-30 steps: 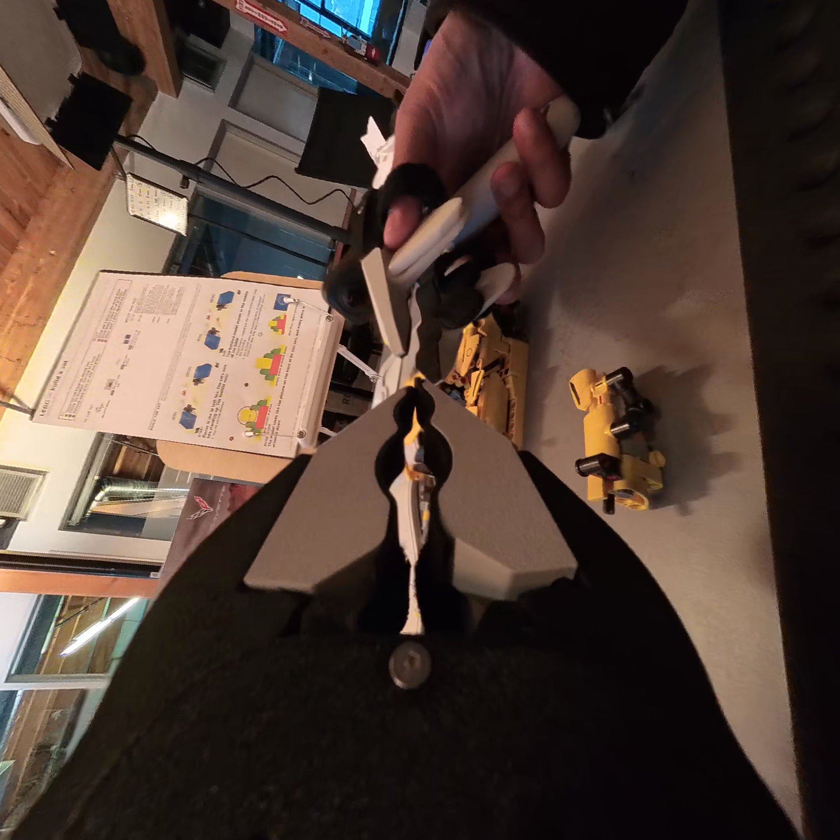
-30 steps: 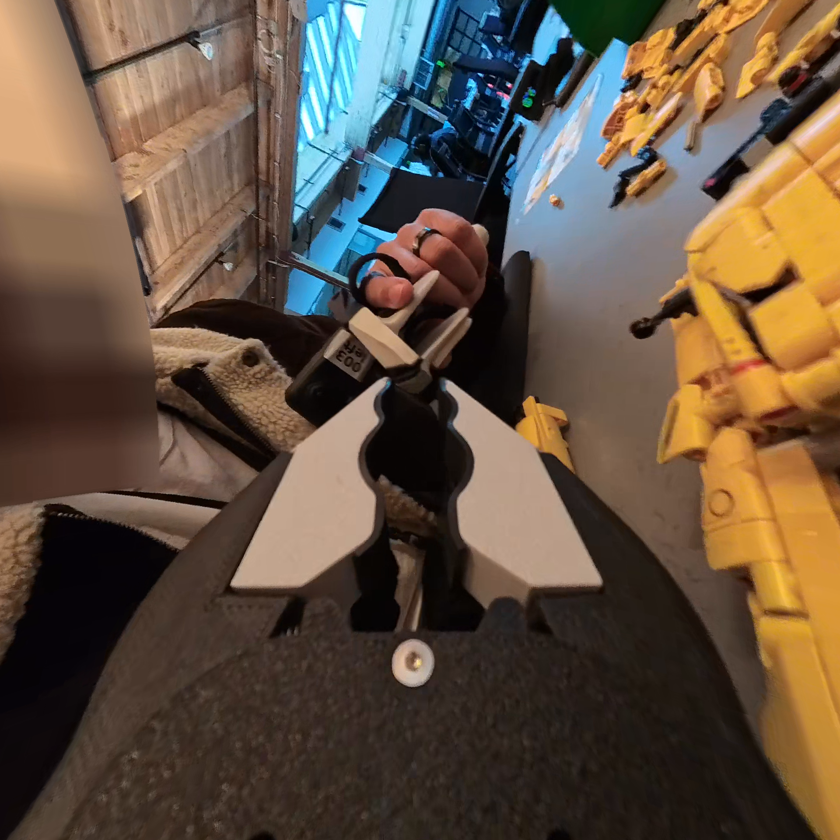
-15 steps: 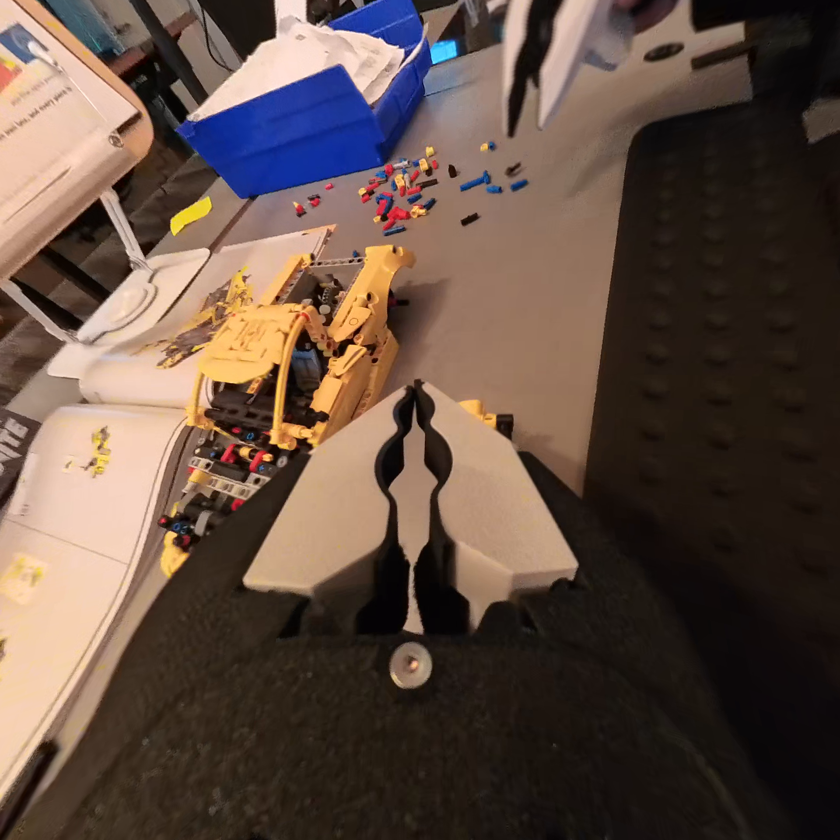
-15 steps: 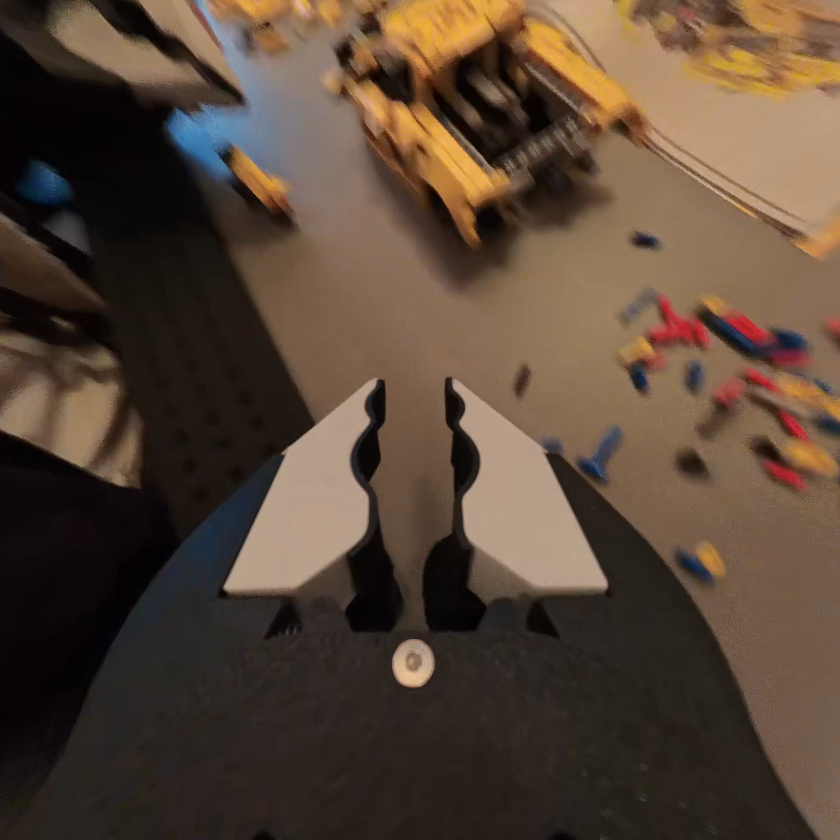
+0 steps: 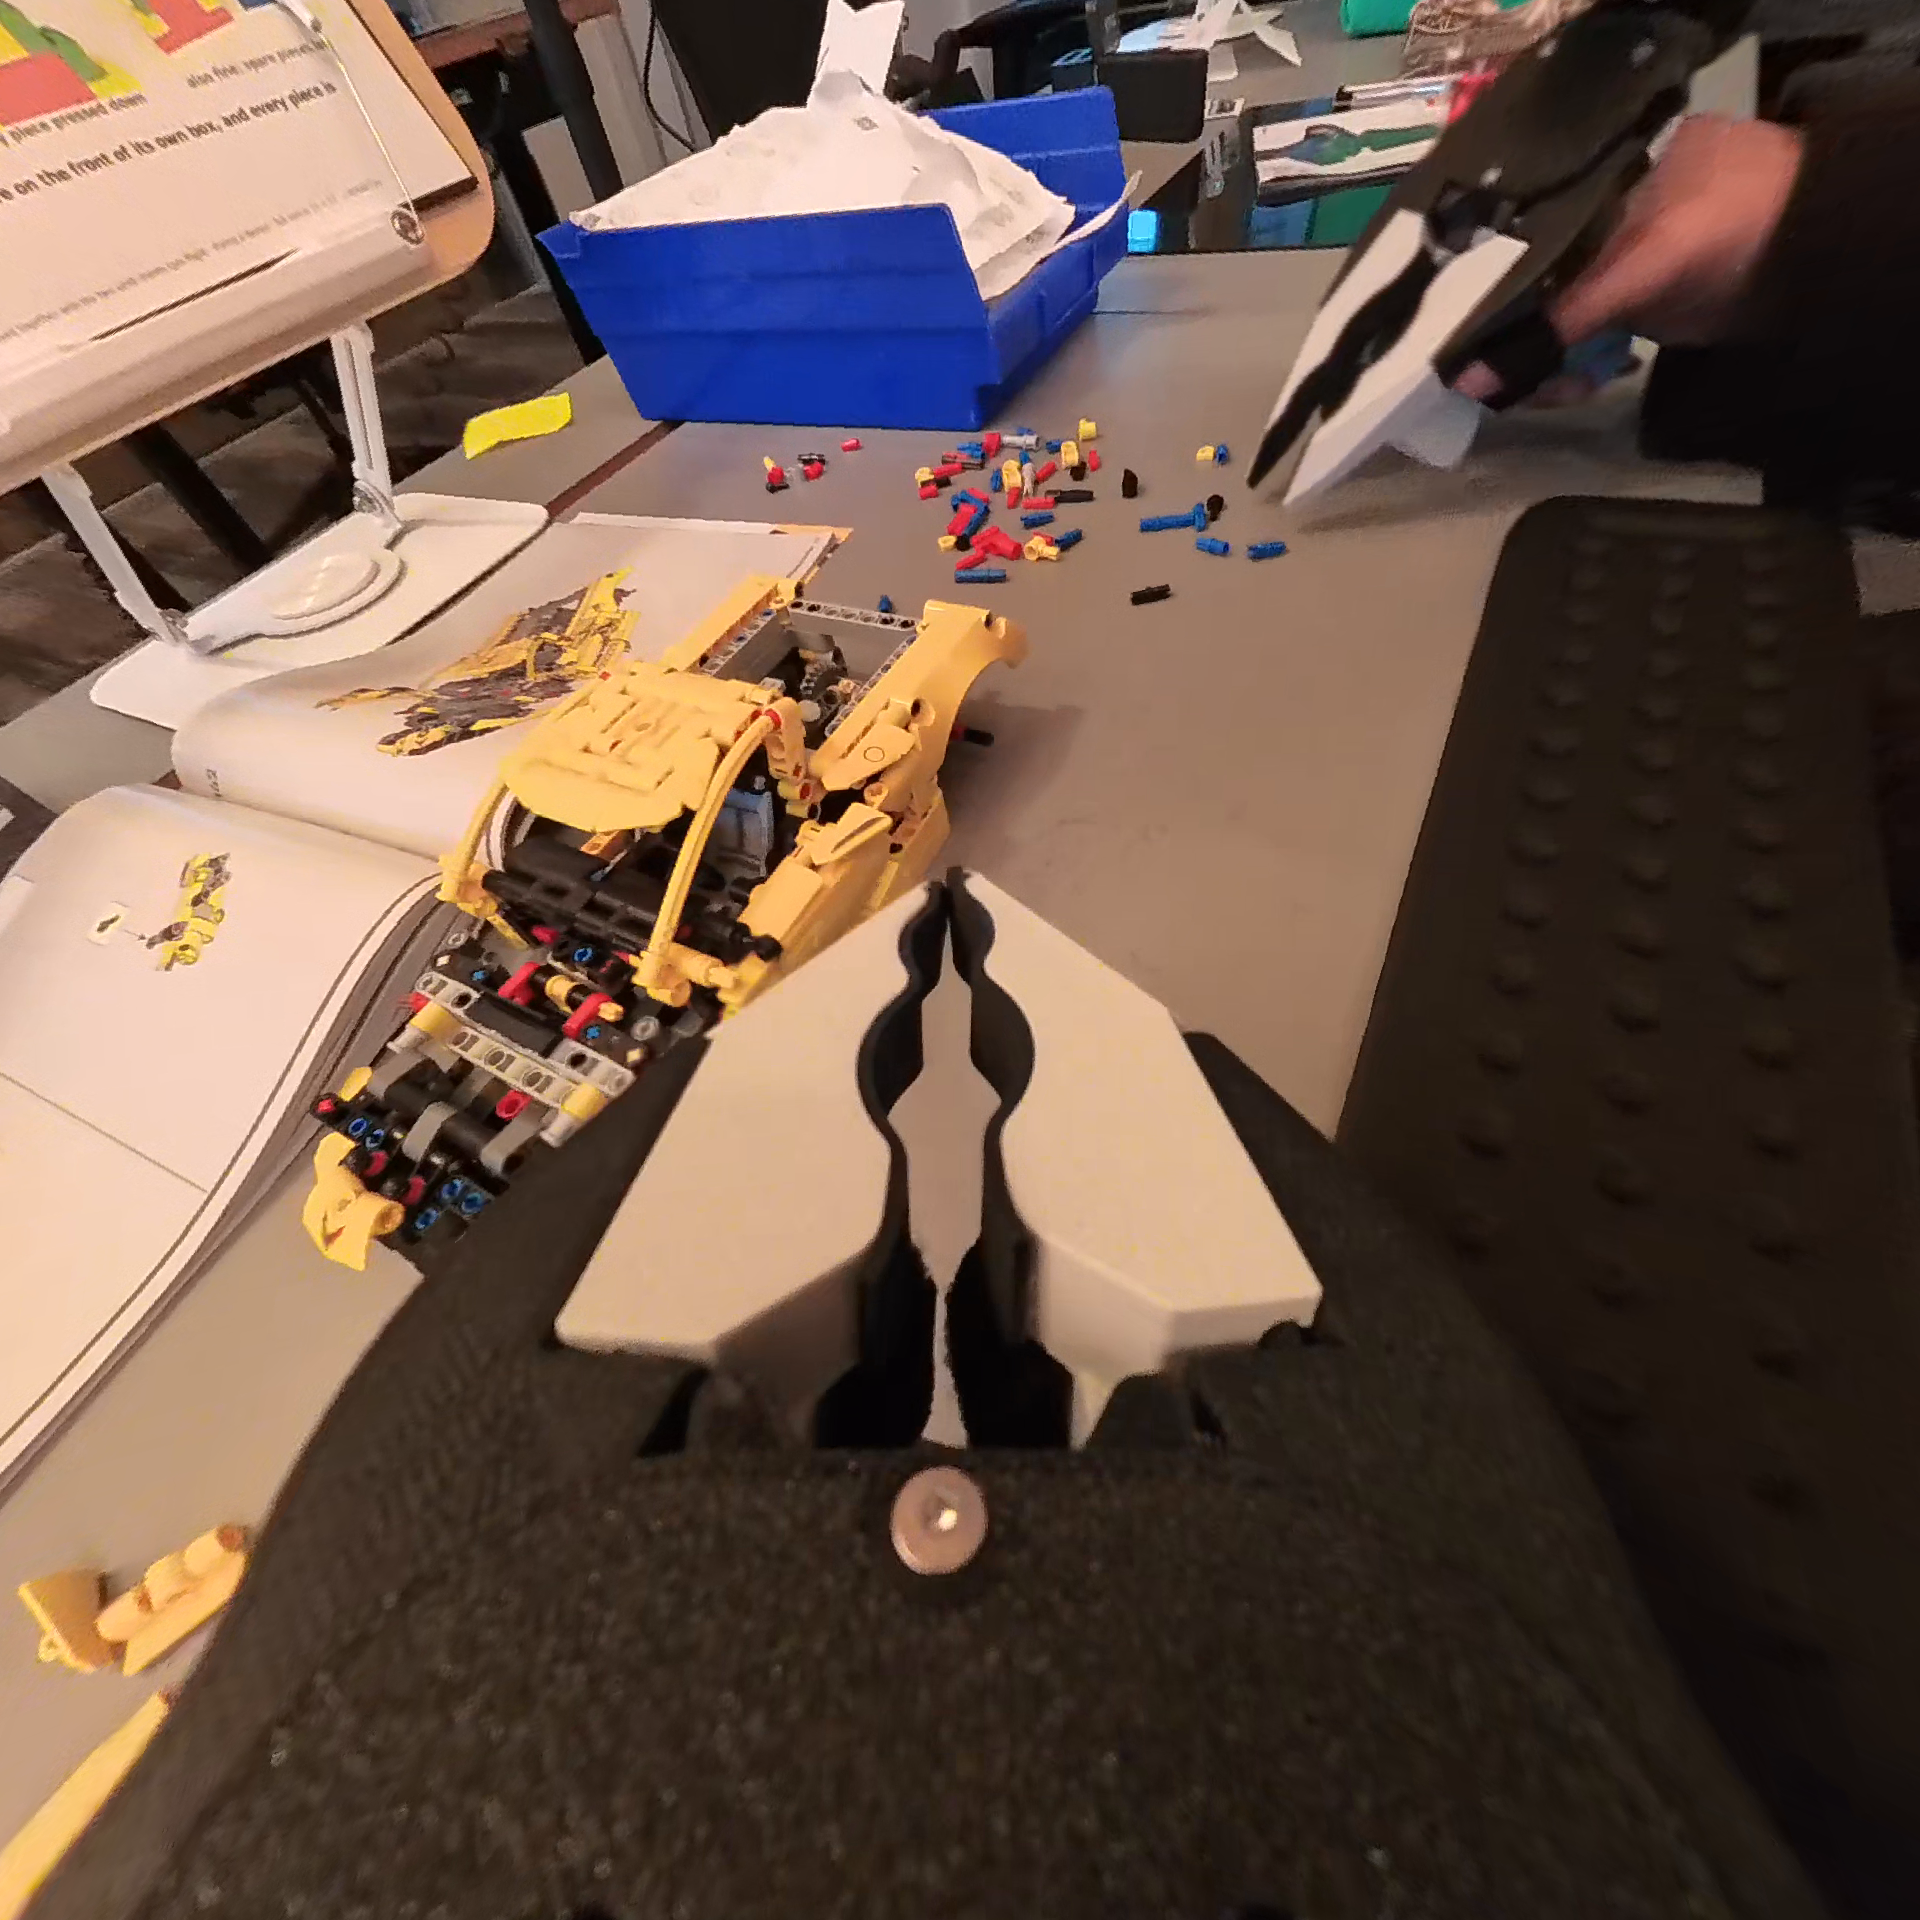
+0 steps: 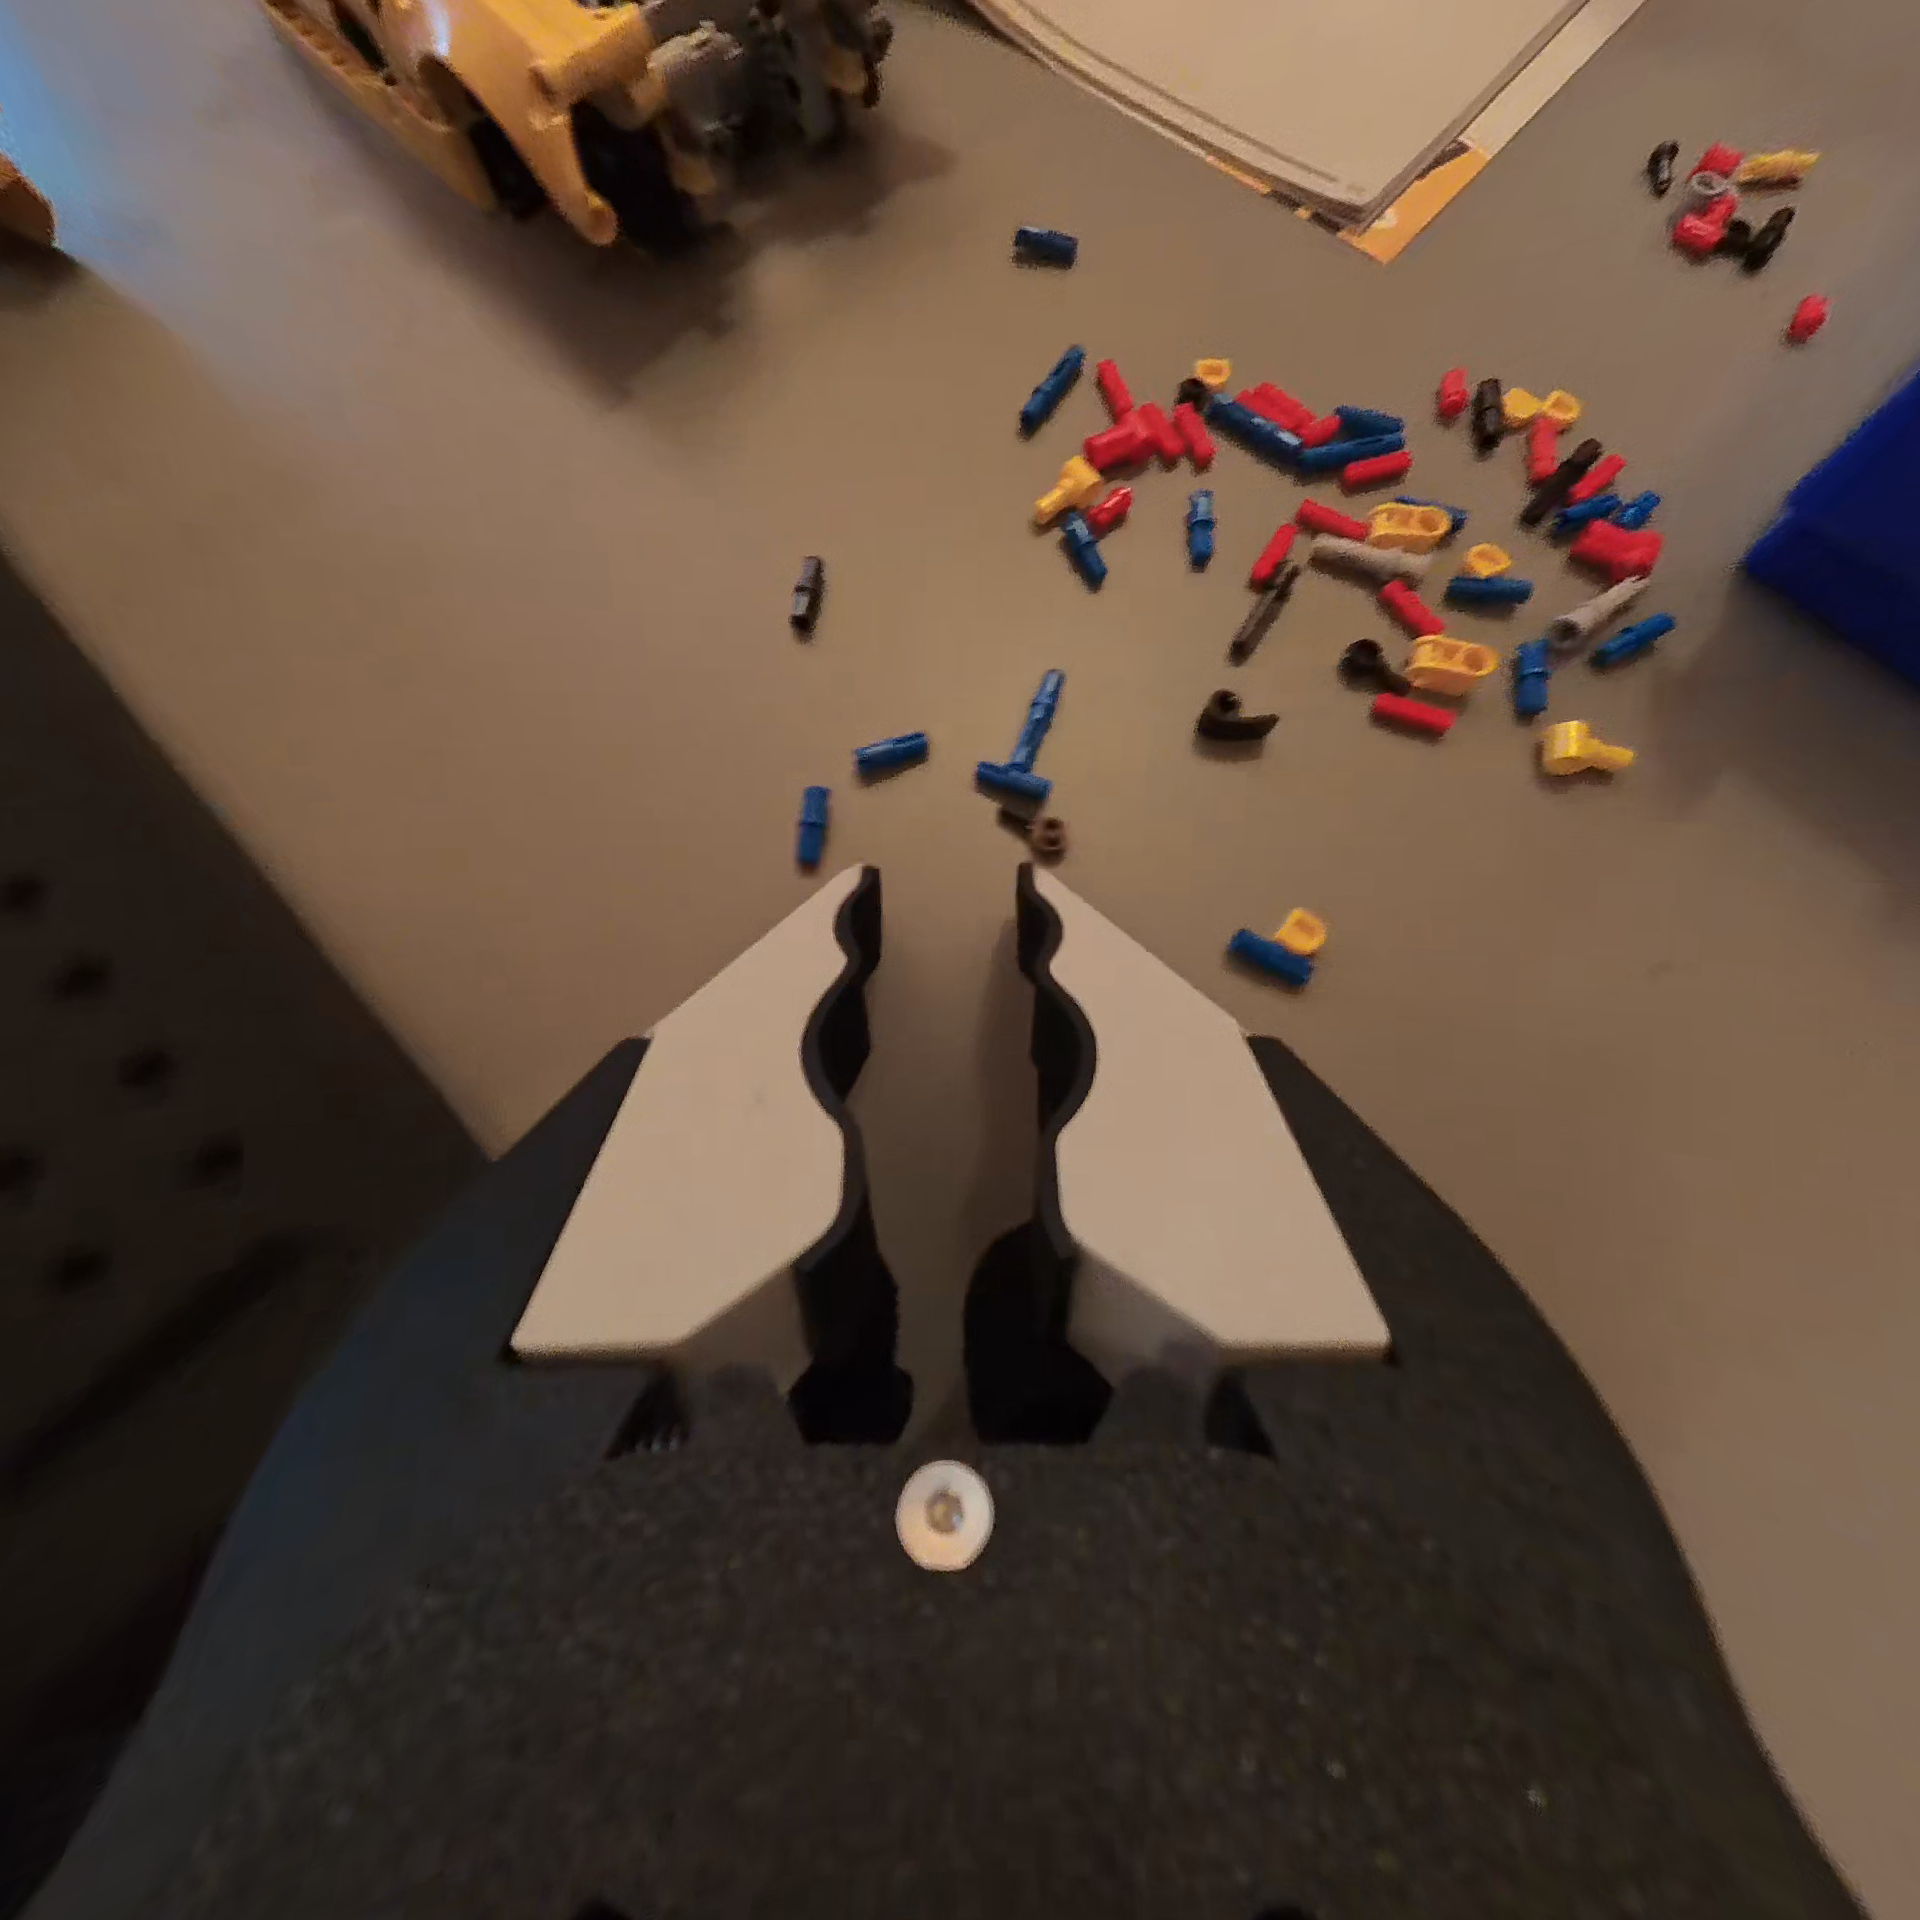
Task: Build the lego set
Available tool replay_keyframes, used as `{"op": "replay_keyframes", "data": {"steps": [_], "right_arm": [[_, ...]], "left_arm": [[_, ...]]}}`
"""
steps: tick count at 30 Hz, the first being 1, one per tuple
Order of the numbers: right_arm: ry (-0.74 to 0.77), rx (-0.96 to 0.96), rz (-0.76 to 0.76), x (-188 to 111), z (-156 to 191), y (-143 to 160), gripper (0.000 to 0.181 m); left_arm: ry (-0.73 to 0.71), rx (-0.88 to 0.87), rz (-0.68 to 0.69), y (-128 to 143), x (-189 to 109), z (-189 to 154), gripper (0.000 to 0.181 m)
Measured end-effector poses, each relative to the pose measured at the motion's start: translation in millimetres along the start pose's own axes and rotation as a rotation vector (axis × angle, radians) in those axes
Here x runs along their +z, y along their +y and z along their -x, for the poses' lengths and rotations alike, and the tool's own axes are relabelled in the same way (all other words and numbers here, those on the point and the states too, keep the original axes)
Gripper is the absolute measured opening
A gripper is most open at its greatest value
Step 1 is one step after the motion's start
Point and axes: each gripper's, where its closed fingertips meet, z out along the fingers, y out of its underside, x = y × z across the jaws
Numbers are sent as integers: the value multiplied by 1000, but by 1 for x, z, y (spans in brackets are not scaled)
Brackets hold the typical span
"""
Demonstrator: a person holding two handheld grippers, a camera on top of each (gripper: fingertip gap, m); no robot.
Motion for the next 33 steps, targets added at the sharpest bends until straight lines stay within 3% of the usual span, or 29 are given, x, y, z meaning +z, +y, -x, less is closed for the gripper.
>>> {"op": "replay_keyframes", "data": {"steps": [8,12,17,21,25,28,33], "right_arm": [[-126,-172,12,14,-20,-4,26],[-118,-214,14,16,-23,-5,7],[-169,-179,16,14,-7,-15,7],[-352,-103,-59,8,42,-65,6],[-608,-110,-73,21,110,-122,6],[-756,-124,-36,37,148,-145,6],[-833,-165,7,57,181,-159,6]], "left_arm": [[22,-7,33,10,1,-5,0],[42,1,40,10,2,-8,0],[29,196,126,10,10,-10,8],[-48,580,140,-14,24,-15,14],[-103,951,115,-36,41,-29,14],[-122,1039,105,-43,43,-32,15],[-118,1049,81,-40,33,-40,14]]}}
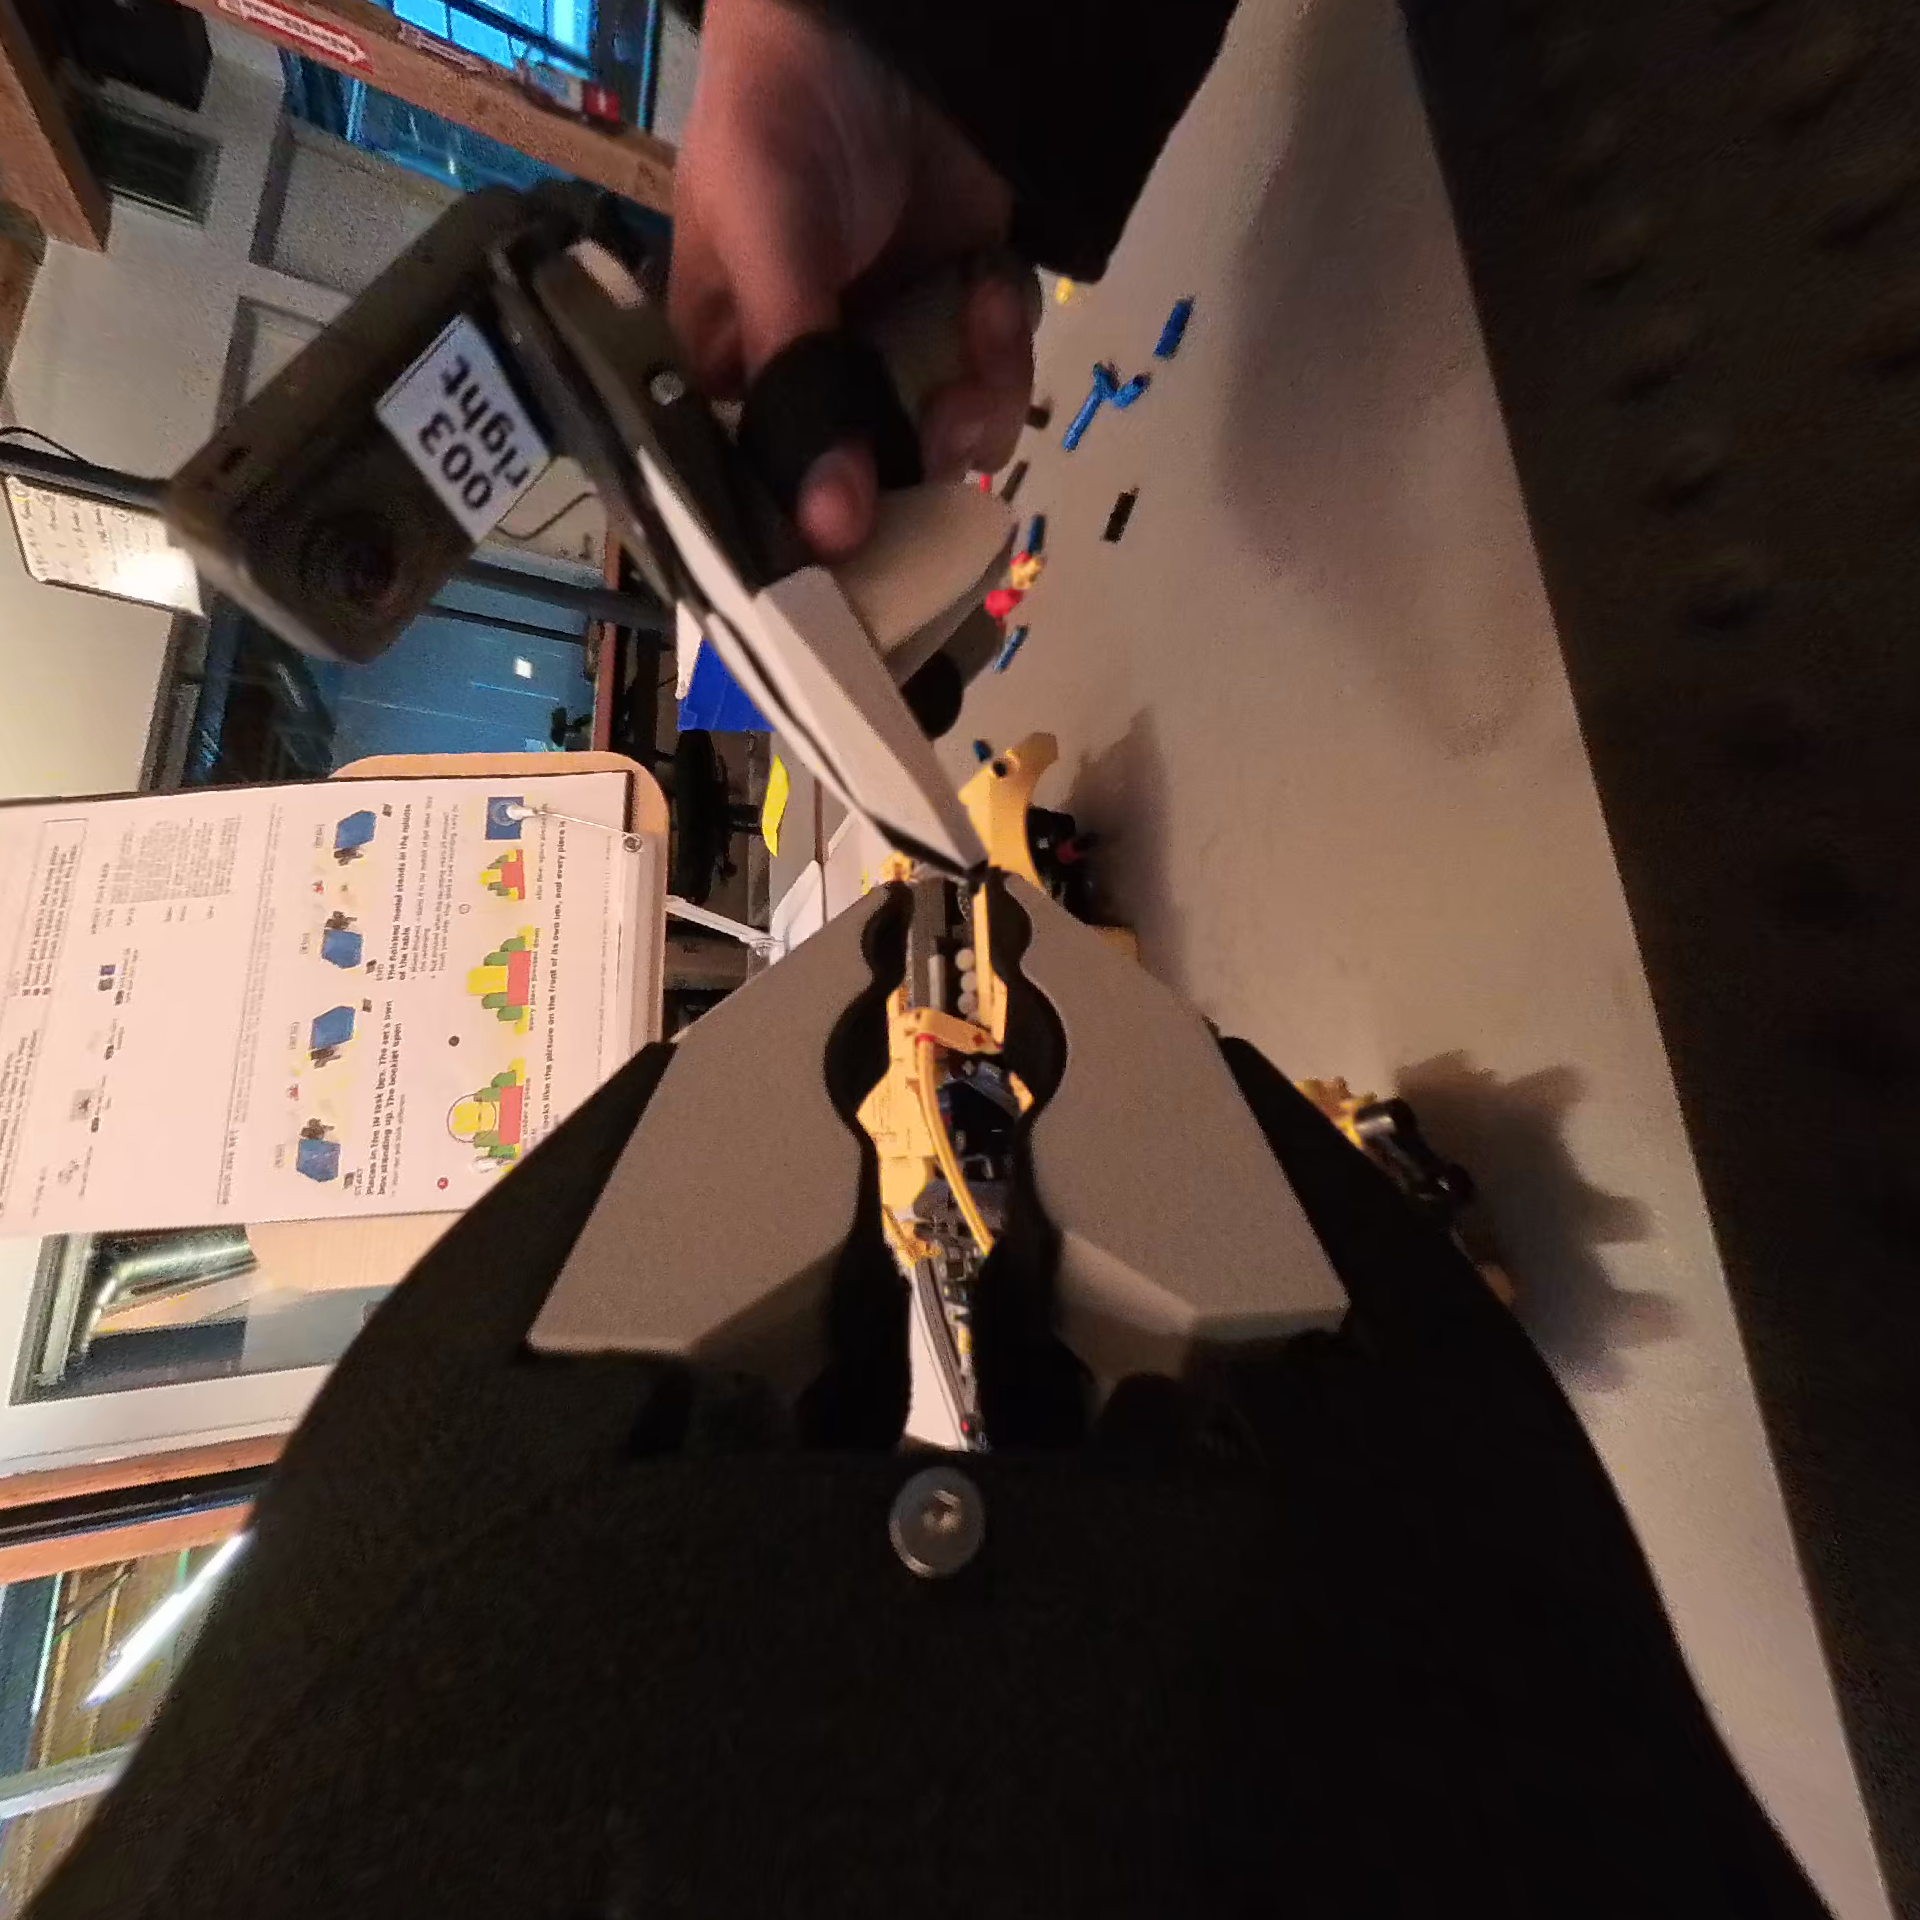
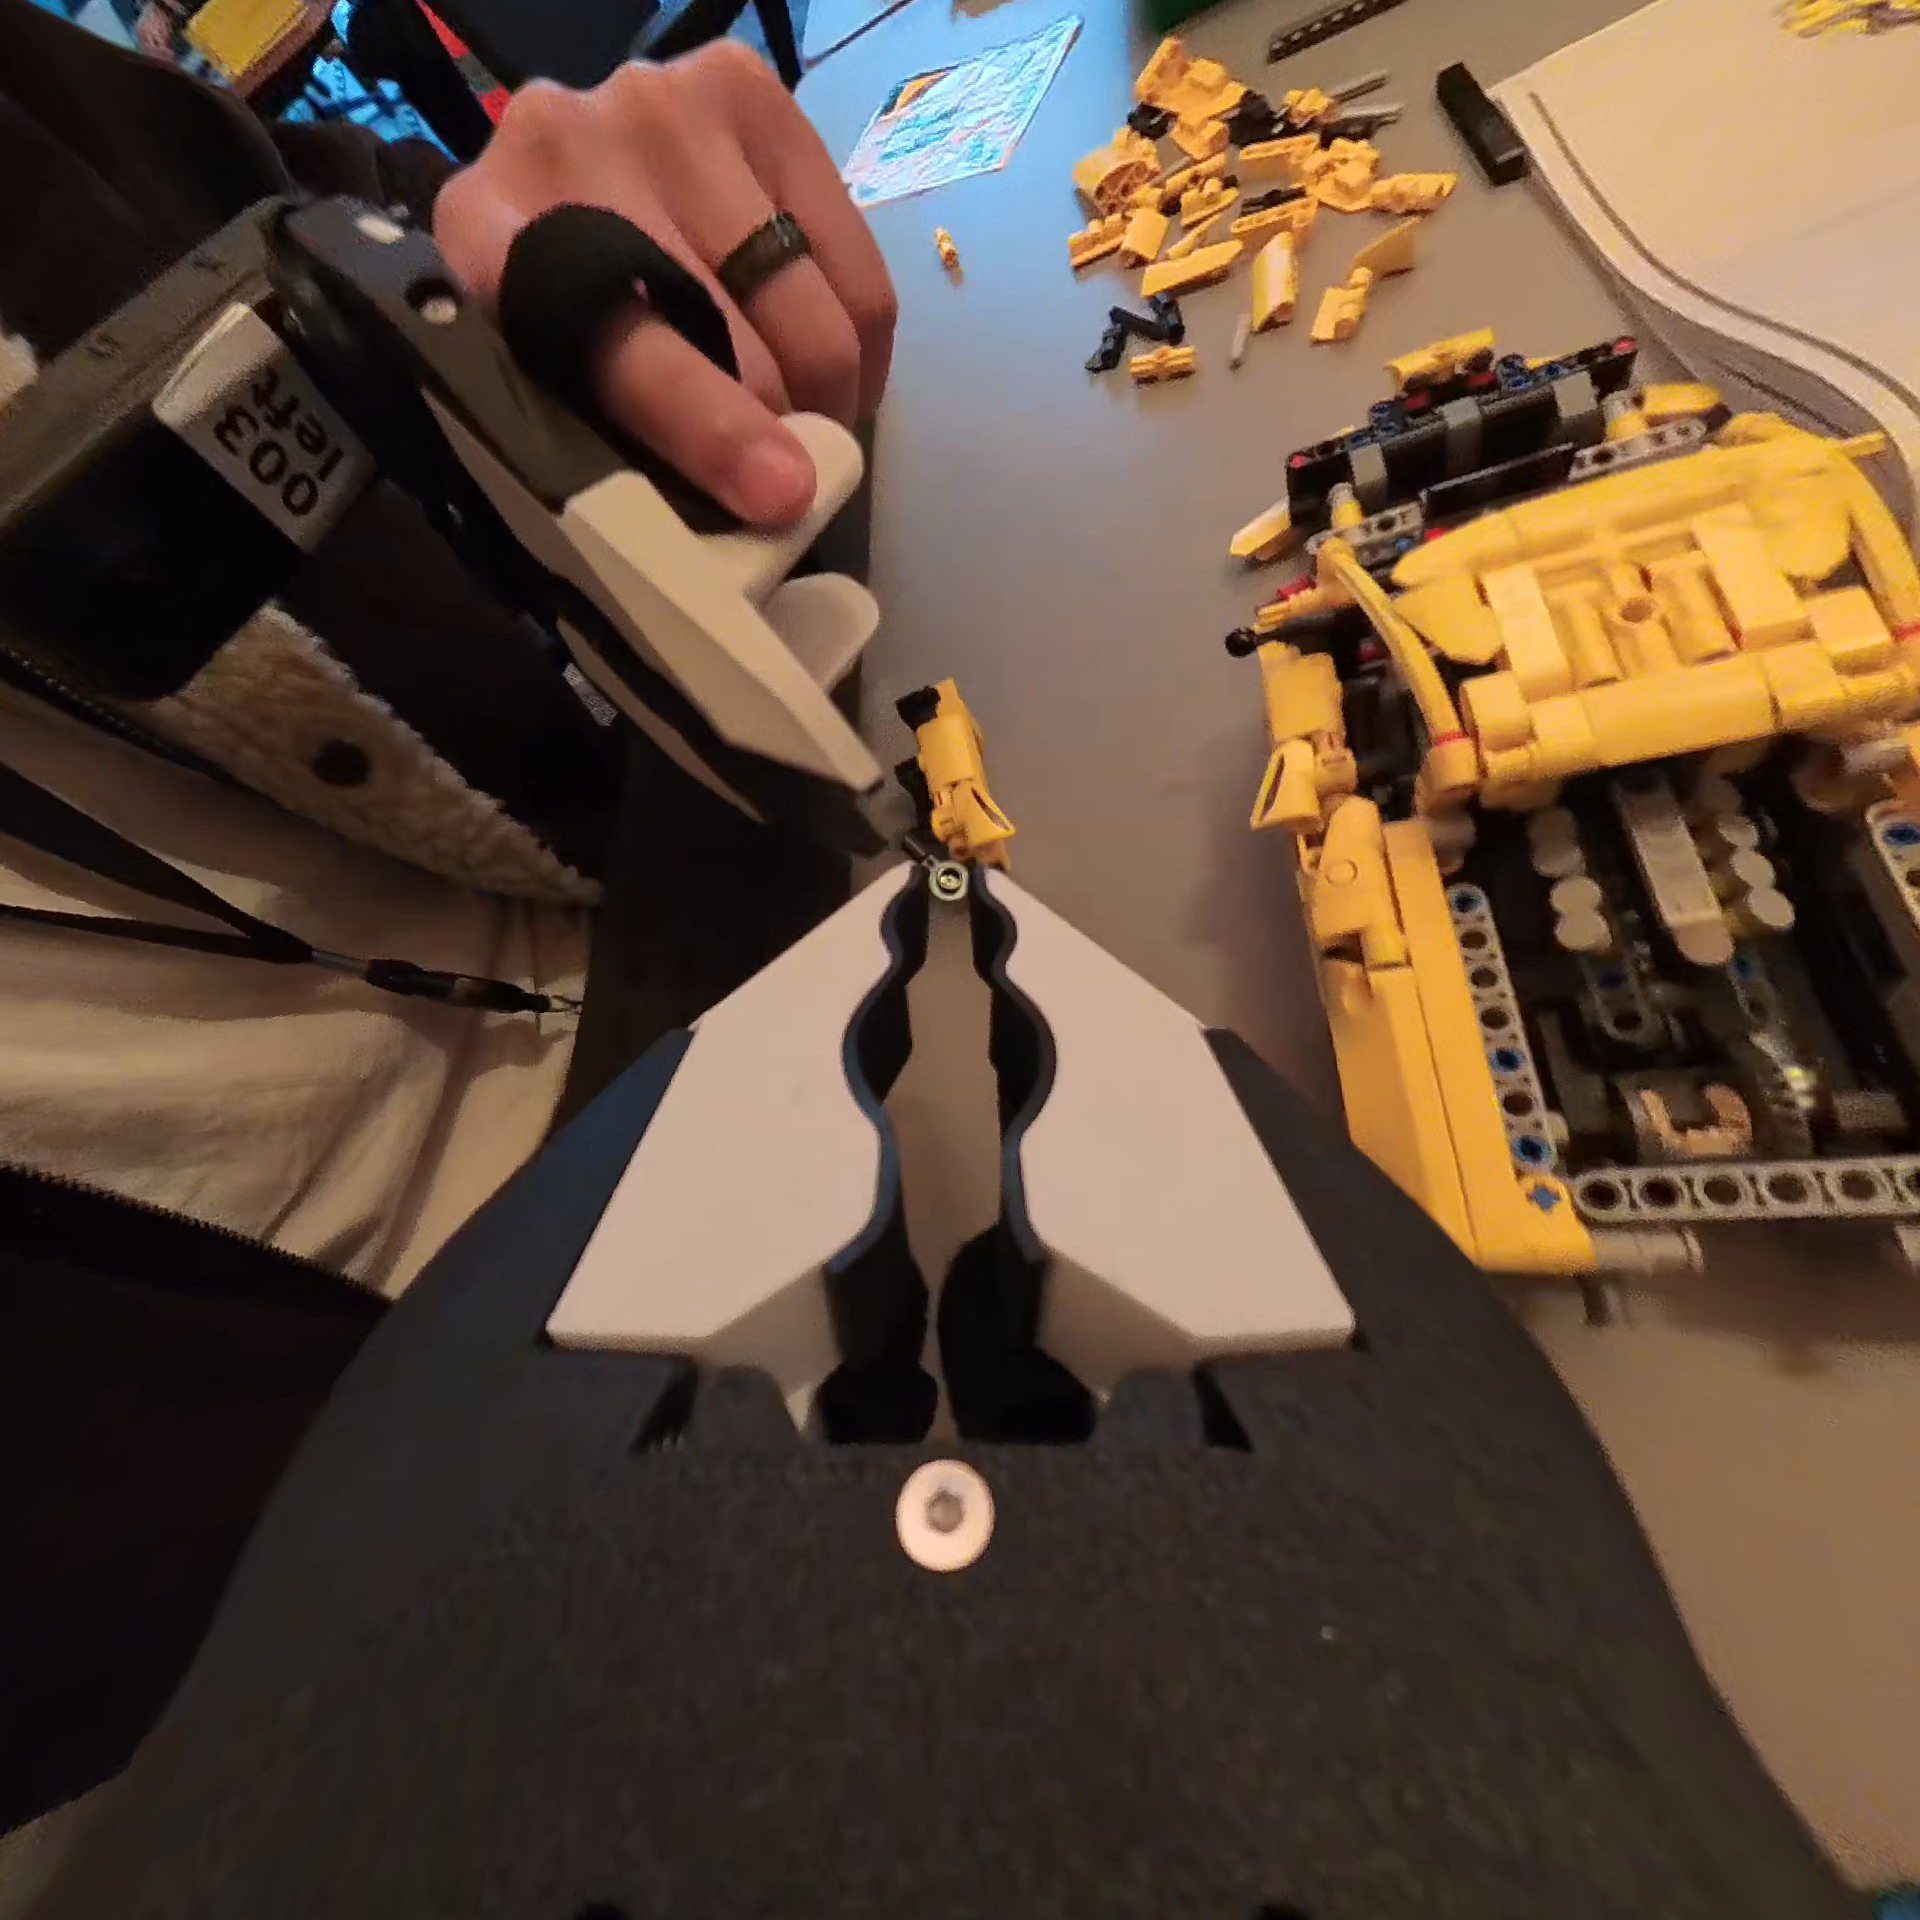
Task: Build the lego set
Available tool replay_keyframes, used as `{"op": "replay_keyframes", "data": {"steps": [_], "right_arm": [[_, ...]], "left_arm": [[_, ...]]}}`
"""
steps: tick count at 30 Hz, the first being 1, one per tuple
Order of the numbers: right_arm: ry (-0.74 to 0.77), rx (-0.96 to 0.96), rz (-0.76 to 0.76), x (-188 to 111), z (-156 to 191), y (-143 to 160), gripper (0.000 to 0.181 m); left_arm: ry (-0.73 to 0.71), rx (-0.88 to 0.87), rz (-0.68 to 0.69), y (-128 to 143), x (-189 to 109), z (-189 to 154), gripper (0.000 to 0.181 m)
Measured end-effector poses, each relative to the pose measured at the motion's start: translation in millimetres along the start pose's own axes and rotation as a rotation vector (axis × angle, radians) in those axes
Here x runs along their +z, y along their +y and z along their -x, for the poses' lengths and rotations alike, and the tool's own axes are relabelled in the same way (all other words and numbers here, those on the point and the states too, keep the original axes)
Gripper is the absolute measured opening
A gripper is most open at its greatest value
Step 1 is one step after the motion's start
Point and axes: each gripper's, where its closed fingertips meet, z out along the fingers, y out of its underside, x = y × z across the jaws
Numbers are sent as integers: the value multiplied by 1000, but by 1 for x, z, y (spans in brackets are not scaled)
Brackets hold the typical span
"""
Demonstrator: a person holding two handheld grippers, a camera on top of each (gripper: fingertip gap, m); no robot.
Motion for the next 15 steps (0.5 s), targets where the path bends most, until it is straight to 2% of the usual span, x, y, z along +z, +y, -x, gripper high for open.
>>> {"op": "replay_keyframes", "data": {"steps": [6,10,15], "right_arm": [[-37,4,21,12,3,-5,6],[-51,8,29,15,4,-7,6],[-87,27,-25,12,4,-10,6]], "left_arm": [[-4,15,34,11,-4,-8,13],[2,10,22,10,-3,-9,4],[-34,-38,-5,9,-3,-5,3]]}}
